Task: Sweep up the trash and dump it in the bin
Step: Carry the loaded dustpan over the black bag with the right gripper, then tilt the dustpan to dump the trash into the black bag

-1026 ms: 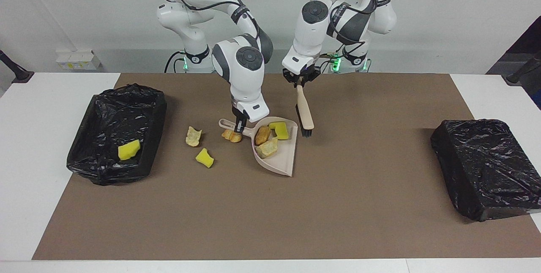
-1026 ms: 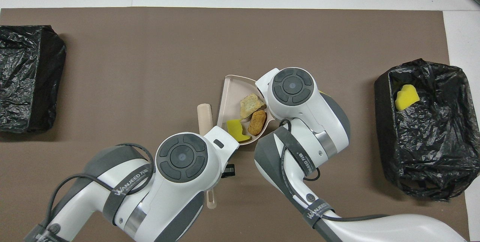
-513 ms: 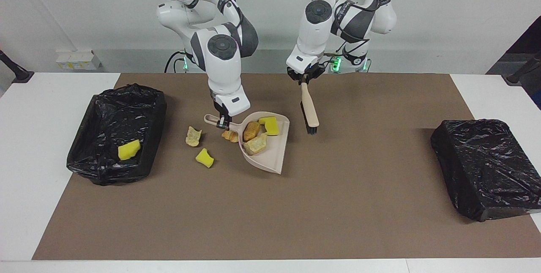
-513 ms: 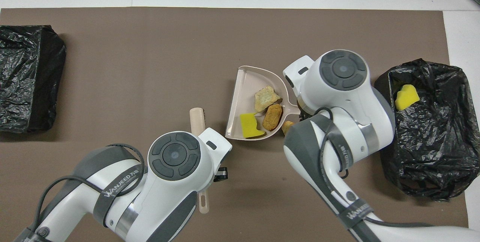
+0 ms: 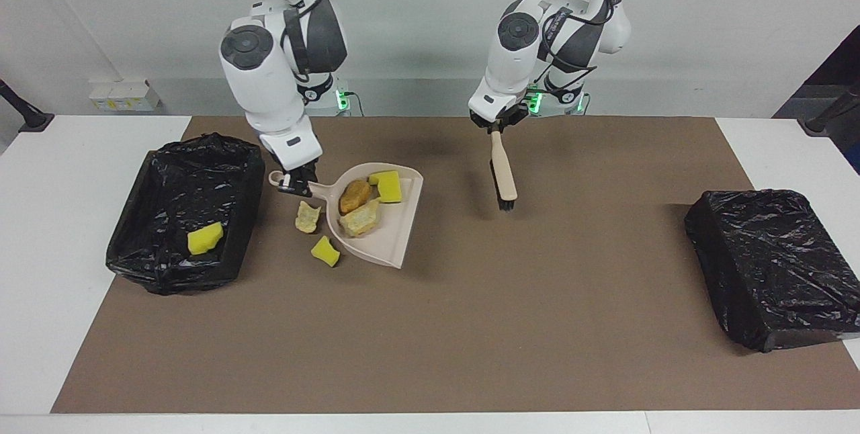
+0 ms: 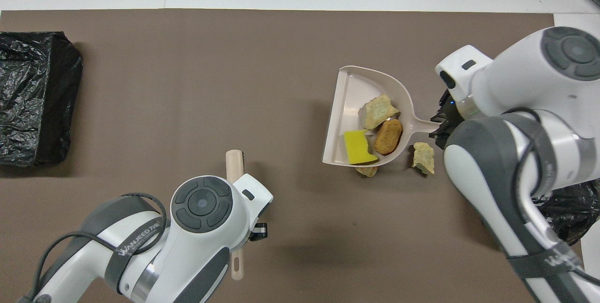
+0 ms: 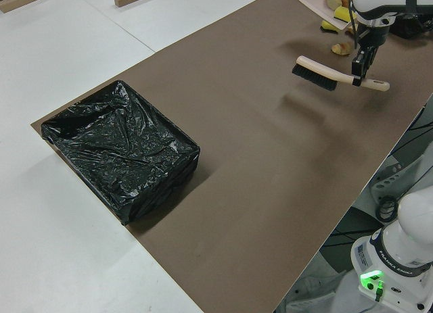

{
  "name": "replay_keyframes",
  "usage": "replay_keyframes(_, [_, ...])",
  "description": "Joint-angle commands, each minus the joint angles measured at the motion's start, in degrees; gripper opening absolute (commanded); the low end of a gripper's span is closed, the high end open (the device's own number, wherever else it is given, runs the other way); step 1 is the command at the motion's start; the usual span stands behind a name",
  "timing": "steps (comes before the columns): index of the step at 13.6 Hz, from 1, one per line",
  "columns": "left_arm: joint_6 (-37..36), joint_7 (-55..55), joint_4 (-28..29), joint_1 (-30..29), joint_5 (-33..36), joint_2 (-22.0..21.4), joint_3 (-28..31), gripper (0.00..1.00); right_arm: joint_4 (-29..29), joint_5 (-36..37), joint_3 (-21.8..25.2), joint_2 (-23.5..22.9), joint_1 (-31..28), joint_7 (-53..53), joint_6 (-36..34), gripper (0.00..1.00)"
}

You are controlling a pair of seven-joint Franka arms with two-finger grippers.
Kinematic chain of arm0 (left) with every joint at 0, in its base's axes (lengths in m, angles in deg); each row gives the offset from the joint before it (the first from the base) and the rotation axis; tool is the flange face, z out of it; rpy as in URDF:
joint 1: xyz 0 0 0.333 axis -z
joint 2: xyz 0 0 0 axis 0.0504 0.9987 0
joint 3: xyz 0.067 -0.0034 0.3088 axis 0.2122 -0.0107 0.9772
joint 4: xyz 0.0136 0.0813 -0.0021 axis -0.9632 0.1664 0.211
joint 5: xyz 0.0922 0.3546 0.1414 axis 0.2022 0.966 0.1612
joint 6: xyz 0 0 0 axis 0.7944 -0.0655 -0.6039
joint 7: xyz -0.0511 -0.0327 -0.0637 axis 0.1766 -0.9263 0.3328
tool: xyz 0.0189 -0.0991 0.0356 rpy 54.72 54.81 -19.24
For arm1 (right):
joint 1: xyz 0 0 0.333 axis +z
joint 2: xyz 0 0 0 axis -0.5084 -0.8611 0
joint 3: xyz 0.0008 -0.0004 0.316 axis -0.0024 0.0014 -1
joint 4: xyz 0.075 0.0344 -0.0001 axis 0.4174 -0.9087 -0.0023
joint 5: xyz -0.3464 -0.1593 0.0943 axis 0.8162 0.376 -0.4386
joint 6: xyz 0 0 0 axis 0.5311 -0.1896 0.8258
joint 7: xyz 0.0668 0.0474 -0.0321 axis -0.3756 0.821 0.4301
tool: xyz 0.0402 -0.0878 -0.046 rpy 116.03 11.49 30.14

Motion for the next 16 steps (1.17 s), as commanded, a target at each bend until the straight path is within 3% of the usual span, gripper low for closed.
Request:
replay_keyframes(1, [3.3, -0.9, 7.1, 4.1, 0.6, -4.7, -0.1, 0.0, 5.0, -1.9, -0.4, 0.1, -8.3, 8.7, -6.5, 0.0])
replay_keyframes(4, [5.2, -4.1, 10.1, 8.8, -1.0, -6.0, -0.1, 0.0, 5.4, -0.4, 0.0, 0.3, -18.0, 20.0, -9.4, 0.0])
replay_keyframes(6, [8.8, -8.7, 12.9, 13.8, -1.3, -6.0, -0.1, 0.0, 5.5, 4.8, 0.6, 0.3, -22.5, 25.5, -8.6, 0.0])
replay_keyframes(9, [15.7, -11.8, 16.3, 19.1, -1.4, -5.3, -0.1, 0.0, 4.8, 14.0, 0.7, 0.5, -27.0, 32.0, -1.4, 0.0])
replay_keyframes(12, [16.6, -11.7, 16.7, 20.1, -1.6, -4.9, -0.1, 0.0, 1.6, 24.1, 0.7, 1.4, -27.2, 30.1, 7.8, 0.0])
replay_keyframes(16, [17.2, -10.8, 16.7, 20.0, -2.5, -2.9, 0.0, 0.0, -9.3, 39.0, 0.6, 7.7, -21.2, 17.3, 11.6, 0.0])
